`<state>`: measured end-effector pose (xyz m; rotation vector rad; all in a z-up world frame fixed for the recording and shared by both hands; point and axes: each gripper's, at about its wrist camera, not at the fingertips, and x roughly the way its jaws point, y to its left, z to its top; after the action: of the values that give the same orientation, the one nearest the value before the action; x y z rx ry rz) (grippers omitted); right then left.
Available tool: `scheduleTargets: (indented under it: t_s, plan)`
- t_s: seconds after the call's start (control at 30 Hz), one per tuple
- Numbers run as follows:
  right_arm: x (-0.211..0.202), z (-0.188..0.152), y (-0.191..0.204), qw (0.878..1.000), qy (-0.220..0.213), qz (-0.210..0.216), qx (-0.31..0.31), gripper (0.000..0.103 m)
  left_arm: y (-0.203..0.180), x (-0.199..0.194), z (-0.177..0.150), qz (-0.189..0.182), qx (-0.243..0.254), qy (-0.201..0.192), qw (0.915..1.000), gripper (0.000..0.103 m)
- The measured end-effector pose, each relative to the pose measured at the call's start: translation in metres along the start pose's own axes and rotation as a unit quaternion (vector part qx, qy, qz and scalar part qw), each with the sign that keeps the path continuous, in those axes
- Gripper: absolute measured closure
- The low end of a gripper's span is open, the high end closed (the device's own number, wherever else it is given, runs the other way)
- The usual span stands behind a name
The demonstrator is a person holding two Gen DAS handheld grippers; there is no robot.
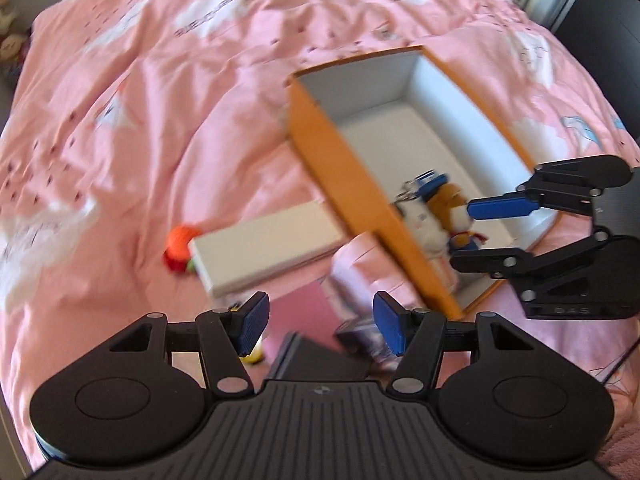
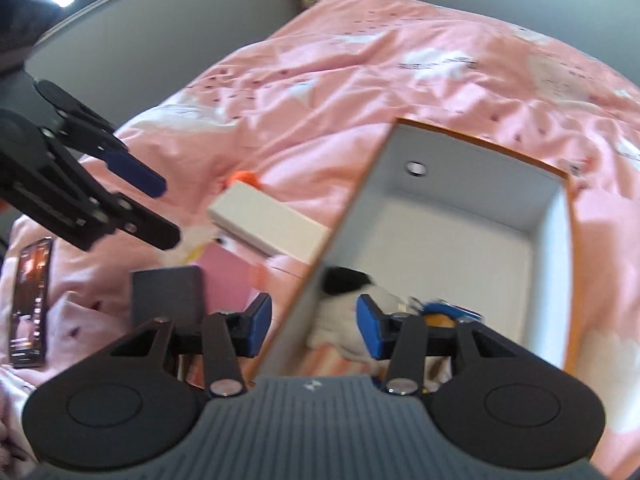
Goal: Organize objects
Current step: 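Open both tools and withdraw them from the box, then reach the right tool to the pink pouch while the left tool approaches the pink card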
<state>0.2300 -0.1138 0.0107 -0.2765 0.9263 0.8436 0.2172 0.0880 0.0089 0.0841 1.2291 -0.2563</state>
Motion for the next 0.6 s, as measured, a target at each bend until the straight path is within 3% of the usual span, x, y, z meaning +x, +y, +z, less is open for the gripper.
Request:
scheduleTargets:
  t_s: [0.2,0.47,0.6]
  plan:
    - [0.042,0.027,0.046,0.996,0.062,-0.014,-0.058,0.059,0.037,0.012,-0.021,-0.019,-0.054,0.001,0.9984,0.033]
    - [0.087,0.030,0.069,0.979,0.137,-0.079,-0.131,0.060,0.056,0.033,-0.033,-0.030,-0.051,0.020,0.9980,0.033]
    - [0.101,0.031,0.072,0.973,0.161,-0.089,-0.139,0.061,0.064,0.044,-0.035,-0.050,-0.060,0.025,0.9966,0.031]
